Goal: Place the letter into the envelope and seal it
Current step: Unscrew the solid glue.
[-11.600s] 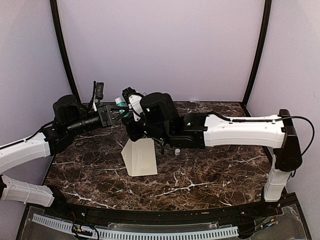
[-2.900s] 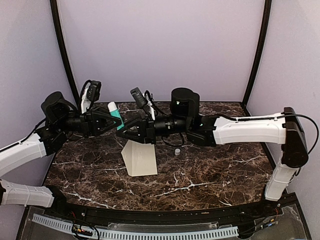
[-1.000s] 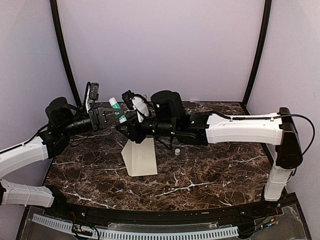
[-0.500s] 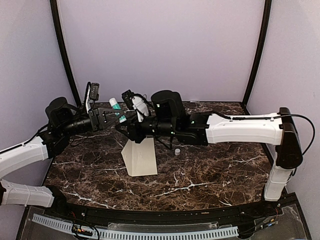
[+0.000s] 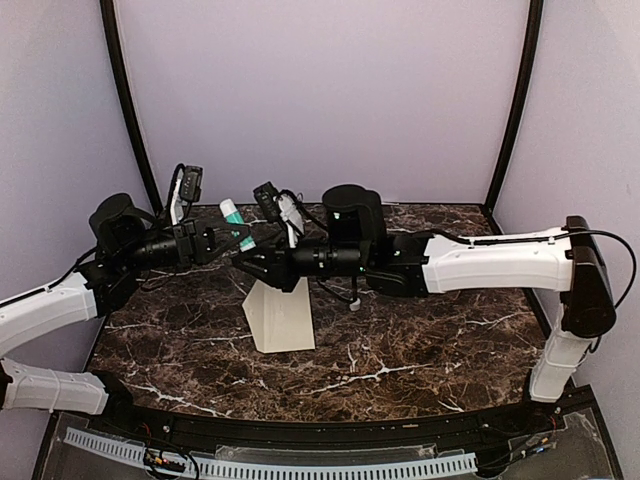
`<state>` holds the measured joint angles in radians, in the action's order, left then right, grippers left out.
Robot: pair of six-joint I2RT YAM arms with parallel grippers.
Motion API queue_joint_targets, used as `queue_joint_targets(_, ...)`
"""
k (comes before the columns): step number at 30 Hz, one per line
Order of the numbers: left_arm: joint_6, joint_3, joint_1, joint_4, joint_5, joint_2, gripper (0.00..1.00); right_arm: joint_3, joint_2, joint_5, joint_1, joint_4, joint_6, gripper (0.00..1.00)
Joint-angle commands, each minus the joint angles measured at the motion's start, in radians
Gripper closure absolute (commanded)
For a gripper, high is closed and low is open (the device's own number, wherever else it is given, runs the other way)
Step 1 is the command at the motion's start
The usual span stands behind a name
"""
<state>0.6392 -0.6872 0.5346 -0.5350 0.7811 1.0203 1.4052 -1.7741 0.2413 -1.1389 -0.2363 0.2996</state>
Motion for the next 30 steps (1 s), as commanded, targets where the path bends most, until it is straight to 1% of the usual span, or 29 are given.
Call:
queue_joint_targets(1,0.010,-0.008,-0.007,-0.144,0.210,-0.013,1.00,-0.054,0.079,0.208,0.063,-0.211,0.109,0.87)
queue_joint_targets(3,0.026,-0.008,-0.007,-0.179,0.265,-0.013,1.00,-0.081,0.087,0.290,0.077,-0.303,0.156,0.87)
queue_joint_targets(5,0.012,-0.015,-0.007,-0.174,0.307,-0.013,1.00,-0.106,0.092,0.365,0.087,-0.386,0.210,0.87)
queue_joint_targets(7,-0.010,-0.024,-0.007,-0.147,0.331,-0.014,1.00,-0.121,0.092,0.408,0.094,-0.445,0.256,0.87)
queue_joint_targets(9,-0.028,-0.027,-0.007,-0.122,0.338,-0.017,1.00,-0.122,0.088,0.431,0.096,-0.466,0.280,0.87)
queue_joint_targets(13,-0.038,-0.025,-0.007,-0.106,0.299,-0.031,1.00,-0.109,0.083,0.421,0.097,-0.431,0.273,0.83)
queue_joint_targets(15,-0.038,-0.020,-0.007,-0.102,0.235,-0.045,1.00,-0.108,0.083,0.395,0.096,-0.399,0.261,0.77)
queue_joint_targets(17,-0.032,-0.012,-0.008,-0.083,0.094,-0.065,1.00,-0.114,0.091,0.359,0.094,-0.361,0.244,0.64)
queue_joint_targets(19,-0.024,-0.001,-0.007,-0.072,0.023,-0.081,1.00,-0.137,0.107,0.314,0.095,-0.344,0.234,0.50)
queue_joint_targets(20,-0.019,0.009,-0.007,-0.066,-0.039,-0.090,1.00,-0.153,0.118,0.288,0.094,-0.338,0.230,0.45)
queue_joint_targets(21,-0.006,0.013,-0.007,-0.067,-0.062,-0.093,1.00,-0.168,0.128,0.267,0.095,-0.338,0.227,0.41)
queue_joint_targets(22,0.008,0.026,-0.008,-0.082,-0.088,-0.096,1.00,-0.184,0.138,0.246,0.097,-0.342,0.228,0.39)
queue_joint_targets(24,0.024,0.038,-0.008,-0.117,-0.091,-0.094,1.00,-0.208,0.152,0.215,0.096,-0.362,0.236,0.35)
queue_joint_targets(26,0.043,0.040,-0.008,-0.139,-0.075,-0.084,1.00,-0.211,0.154,0.195,0.093,-0.370,0.242,0.35)
queue_joint_targets(30,0.055,0.033,-0.008,-0.146,-0.047,-0.068,1.00,-0.165,0.118,0.216,0.081,-0.357,0.233,0.33)
